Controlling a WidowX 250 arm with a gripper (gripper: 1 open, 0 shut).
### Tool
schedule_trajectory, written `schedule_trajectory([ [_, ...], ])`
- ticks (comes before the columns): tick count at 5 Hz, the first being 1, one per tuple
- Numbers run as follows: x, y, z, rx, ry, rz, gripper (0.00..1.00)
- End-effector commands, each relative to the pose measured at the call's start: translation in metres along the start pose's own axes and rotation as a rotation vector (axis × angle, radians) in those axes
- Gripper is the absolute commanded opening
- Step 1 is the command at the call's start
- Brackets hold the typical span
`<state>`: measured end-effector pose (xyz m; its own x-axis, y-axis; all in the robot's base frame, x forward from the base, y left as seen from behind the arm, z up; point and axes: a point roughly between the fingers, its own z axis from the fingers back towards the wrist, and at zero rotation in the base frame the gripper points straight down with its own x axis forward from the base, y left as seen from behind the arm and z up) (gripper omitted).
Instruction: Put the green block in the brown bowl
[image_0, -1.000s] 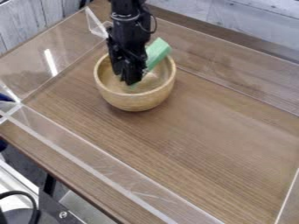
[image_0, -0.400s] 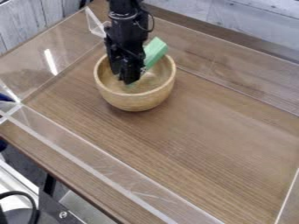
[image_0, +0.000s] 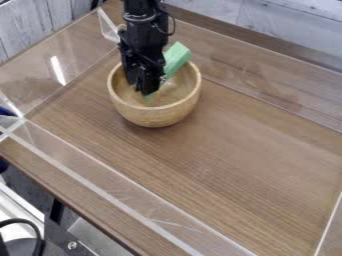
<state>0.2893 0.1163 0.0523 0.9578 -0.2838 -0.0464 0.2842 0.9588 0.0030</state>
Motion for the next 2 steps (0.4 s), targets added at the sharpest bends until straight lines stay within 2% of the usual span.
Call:
schedule_trajectory([
  [1,0.0082,0.0106,0.0169,0.035,-0.052,0.014,0.00],
  [2,0.0084,0.0112,0.0168,0.030,-0.051,0.018,0.00],
])
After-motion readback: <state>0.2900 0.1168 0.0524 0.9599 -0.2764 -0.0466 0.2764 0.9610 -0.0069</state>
